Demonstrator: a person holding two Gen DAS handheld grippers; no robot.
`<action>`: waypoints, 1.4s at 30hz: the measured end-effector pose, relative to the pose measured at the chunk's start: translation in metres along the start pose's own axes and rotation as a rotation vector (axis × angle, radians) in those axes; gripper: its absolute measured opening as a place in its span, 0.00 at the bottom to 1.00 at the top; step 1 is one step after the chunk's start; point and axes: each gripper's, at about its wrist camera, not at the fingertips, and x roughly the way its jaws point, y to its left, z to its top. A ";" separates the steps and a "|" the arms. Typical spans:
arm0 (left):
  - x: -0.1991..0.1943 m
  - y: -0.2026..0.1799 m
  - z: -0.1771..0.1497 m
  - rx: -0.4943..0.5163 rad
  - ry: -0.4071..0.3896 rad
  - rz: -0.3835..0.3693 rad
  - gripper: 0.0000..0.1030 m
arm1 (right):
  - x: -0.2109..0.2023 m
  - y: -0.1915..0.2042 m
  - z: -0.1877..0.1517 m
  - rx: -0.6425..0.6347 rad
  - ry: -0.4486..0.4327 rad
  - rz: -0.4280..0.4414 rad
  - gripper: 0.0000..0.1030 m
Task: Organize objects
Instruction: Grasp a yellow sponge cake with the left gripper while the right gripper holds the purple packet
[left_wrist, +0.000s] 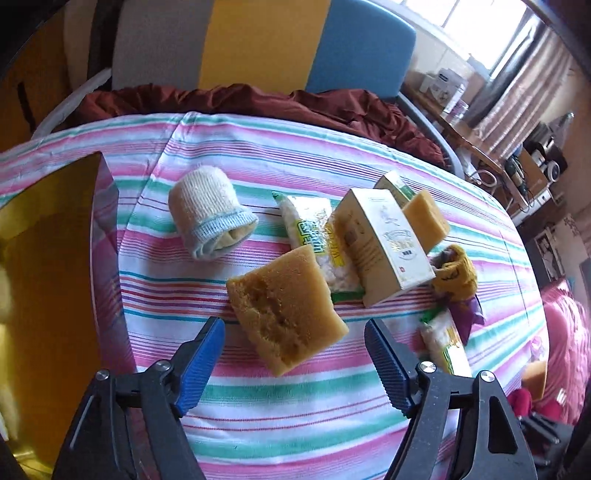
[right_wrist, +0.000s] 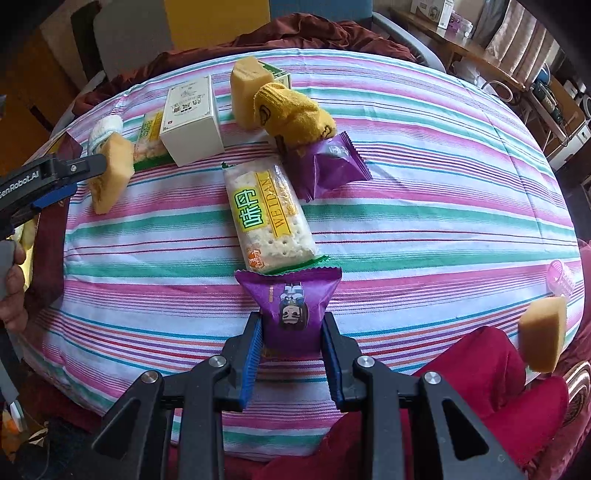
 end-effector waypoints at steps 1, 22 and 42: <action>0.003 0.001 0.001 -0.010 -0.001 0.008 0.77 | 0.000 0.000 -0.001 0.000 -0.001 0.002 0.29; 0.006 -0.018 -0.054 0.253 -0.156 0.063 0.54 | 0.002 -0.004 0.001 0.026 -0.005 0.029 0.29; -0.001 -0.018 -0.106 0.377 -0.155 0.023 0.51 | 0.000 -0.014 -0.002 0.059 -0.027 0.061 0.29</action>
